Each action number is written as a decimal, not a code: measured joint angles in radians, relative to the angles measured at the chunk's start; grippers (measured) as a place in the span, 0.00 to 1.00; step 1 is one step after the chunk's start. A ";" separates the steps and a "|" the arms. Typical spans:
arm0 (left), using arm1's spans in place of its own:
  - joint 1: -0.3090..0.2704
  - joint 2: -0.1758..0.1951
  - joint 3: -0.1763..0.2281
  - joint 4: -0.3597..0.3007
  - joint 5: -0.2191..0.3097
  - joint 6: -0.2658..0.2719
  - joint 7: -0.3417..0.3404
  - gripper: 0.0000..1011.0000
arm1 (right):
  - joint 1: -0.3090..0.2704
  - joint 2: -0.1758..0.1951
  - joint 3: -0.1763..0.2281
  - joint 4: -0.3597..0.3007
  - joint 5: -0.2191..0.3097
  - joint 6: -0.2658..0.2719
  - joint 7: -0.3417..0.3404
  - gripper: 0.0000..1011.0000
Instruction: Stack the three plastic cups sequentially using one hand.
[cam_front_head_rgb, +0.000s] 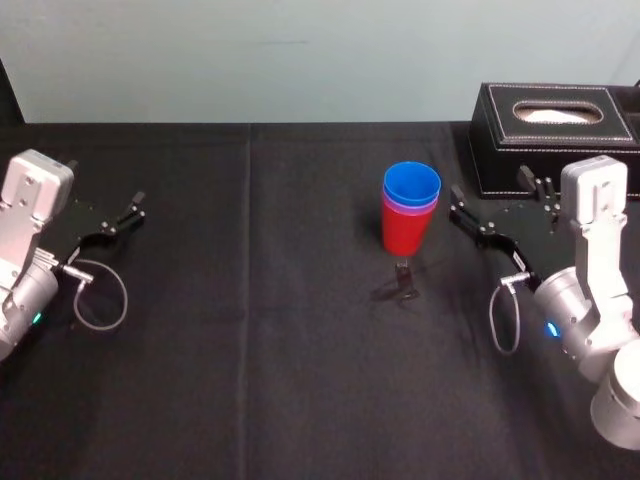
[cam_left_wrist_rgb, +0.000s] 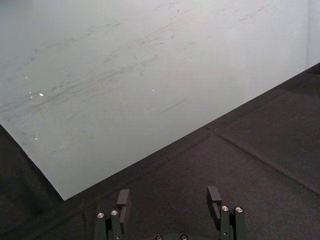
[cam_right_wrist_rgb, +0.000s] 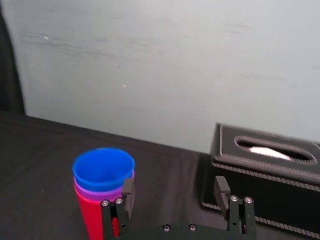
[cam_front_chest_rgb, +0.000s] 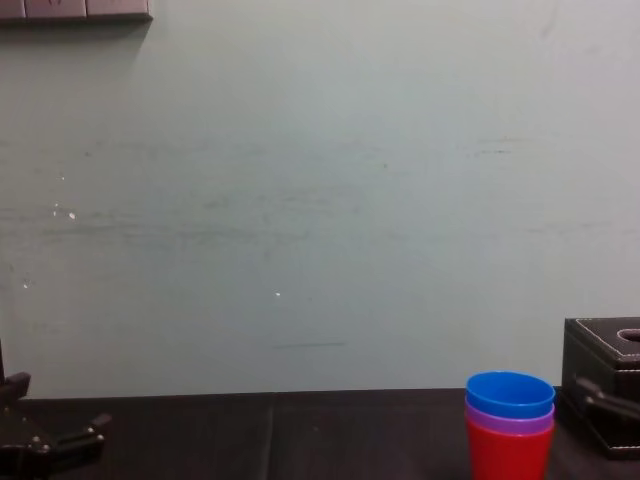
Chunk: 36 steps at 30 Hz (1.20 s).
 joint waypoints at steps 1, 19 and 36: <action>0.000 0.000 0.000 0.000 0.000 0.000 0.000 0.99 | -0.011 -0.012 0.003 0.003 -0.009 0.000 -0.016 0.99; 0.000 0.000 0.000 0.000 0.000 0.000 0.000 0.99 | -0.036 -0.071 0.022 0.070 -0.038 -0.017 -0.034 0.99; 0.000 0.000 0.000 0.000 0.000 0.000 0.000 0.99 | -0.036 -0.070 0.019 0.066 -0.037 -0.017 -0.035 0.99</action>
